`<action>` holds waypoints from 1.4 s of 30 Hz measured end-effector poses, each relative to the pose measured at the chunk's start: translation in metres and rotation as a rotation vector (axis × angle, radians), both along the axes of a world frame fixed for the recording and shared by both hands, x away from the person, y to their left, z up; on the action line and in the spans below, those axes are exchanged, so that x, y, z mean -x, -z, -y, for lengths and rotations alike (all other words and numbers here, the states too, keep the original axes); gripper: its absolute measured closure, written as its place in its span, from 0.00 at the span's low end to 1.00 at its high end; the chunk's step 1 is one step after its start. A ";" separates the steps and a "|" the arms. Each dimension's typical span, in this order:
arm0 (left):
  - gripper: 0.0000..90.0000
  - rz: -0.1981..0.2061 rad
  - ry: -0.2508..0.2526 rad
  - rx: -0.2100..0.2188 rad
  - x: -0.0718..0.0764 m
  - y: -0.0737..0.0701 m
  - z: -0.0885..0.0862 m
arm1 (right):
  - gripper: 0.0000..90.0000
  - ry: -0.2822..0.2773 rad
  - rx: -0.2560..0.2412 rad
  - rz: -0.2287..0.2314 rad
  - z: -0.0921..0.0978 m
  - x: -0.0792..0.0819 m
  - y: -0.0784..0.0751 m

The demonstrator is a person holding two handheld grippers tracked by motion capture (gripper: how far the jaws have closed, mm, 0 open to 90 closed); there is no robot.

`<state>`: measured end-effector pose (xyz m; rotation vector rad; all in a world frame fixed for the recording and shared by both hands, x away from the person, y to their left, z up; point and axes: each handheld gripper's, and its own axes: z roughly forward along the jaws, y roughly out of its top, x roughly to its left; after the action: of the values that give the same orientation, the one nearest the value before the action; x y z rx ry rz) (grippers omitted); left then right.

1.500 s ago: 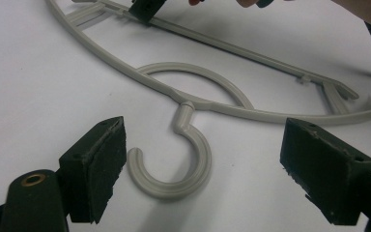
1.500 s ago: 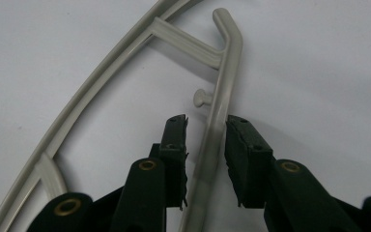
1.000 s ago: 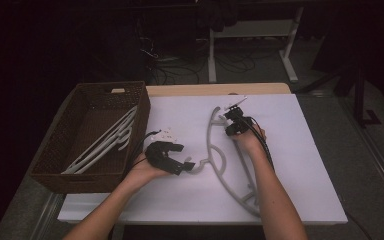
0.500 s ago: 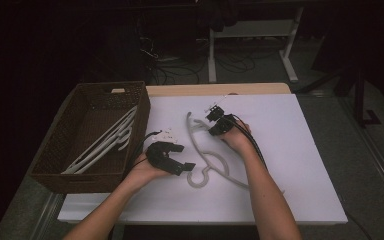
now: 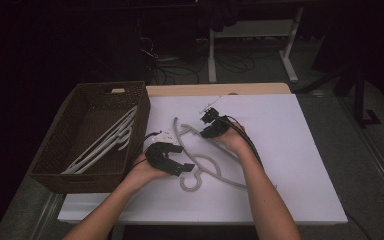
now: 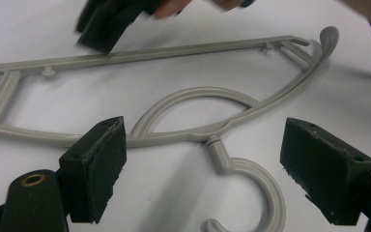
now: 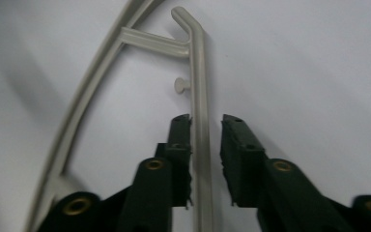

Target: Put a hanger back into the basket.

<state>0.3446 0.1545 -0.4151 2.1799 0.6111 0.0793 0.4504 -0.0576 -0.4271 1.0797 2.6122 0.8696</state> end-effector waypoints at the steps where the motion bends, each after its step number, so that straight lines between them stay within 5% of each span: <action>1: 0.19 0.000 0.000 0.001 0.000 0.000 0.000 | 0.93 0.020 -0.019 0.005 0.013 0.010 -0.006; 6: 0.19 -0.005 -0.002 0.005 0.000 0.001 0.000 | 0.99 0.044 -0.042 -0.004 0.037 0.031 -0.012; 16: 0.19 -0.016 -0.002 -0.001 0.000 0.005 0.001 | 0.99 0.057 0.008 -0.018 0.082 0.097 -0.003; 25: 0.19 -0.017 -0.007 0.000 0.000 0.005 0.000 | 0.99 0.074 0.052 -0.062 0.102 0.134 0.009; 34: 0.19 -0.018 -0.010 0.000 0.000 0.005 0.000 | 0.99 0.094 0.119 -0.054 0.105 0.137 0.017; 42: 0.19 -0.019 -0.013 0.002 0.000 0.005 0.000 | 0.99 0.172 0.176 -0.022 0.118 0.110 0.016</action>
<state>0.3449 0.1550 -0.4204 2.1772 0.6361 0.0656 0.3401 -0.1751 -0.4430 1.2476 2.5106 0.5819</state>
